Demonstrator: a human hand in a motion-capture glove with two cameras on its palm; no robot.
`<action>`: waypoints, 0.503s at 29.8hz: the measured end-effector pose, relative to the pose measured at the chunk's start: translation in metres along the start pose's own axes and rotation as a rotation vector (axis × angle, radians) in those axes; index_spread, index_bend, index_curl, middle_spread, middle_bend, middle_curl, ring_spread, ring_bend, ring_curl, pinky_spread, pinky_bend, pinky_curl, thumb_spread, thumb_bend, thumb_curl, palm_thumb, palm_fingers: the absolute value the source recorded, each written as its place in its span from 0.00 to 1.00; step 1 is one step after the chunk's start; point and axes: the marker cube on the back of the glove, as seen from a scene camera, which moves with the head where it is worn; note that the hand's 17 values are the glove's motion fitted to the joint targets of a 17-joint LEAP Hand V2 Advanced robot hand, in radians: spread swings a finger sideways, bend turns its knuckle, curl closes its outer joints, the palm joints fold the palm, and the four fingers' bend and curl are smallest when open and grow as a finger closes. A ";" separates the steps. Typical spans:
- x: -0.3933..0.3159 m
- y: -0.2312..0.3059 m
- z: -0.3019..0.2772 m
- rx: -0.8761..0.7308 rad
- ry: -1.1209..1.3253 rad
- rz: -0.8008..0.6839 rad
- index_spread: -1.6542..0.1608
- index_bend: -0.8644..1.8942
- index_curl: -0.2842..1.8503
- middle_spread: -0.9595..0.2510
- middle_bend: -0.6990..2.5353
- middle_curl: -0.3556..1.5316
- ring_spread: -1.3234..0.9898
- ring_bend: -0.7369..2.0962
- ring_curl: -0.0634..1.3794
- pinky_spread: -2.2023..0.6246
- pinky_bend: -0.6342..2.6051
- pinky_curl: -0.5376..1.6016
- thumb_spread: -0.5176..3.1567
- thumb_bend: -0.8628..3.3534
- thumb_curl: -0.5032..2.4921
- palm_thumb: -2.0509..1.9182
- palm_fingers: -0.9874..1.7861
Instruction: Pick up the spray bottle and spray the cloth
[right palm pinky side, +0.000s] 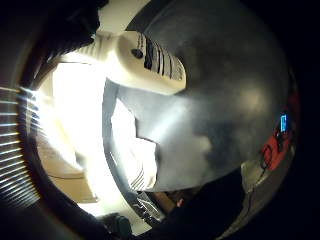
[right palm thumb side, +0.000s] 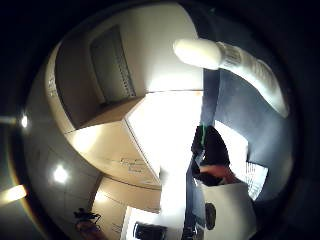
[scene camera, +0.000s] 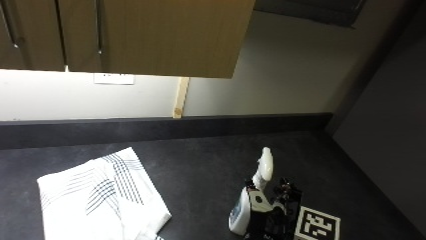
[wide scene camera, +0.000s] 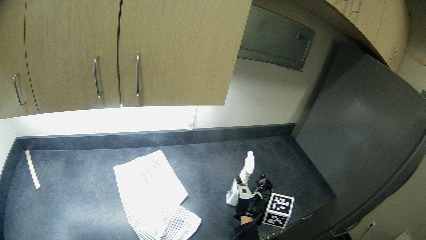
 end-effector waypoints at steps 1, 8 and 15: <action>0.006 -0.002 0.000 0.007 0.001 0.010 0.71 0.35 0.22 0.85 0.28 0.37 0.62 0.42 0.28 0.81 0.44 0.42 0.42 0.20 0.34 0.72 0.46; 0.031 -0.015 0.001 0.035 -0.006 0.060 0.72 0.36 0.22 0.84 0.28 0.38 0.62 0.42 0.28 0.81 0.44 0.42 0.42 0.20 0.35 0.72 0.46; 0.036 -0.019 -0.002 0.065 -0.010 0.066 0.72 0.36 0.22 0.83 0.29 0.38 0.61 0.42 0.28 0.81 0.42 0.41 0.42 0.20 0.35 0.73 0.47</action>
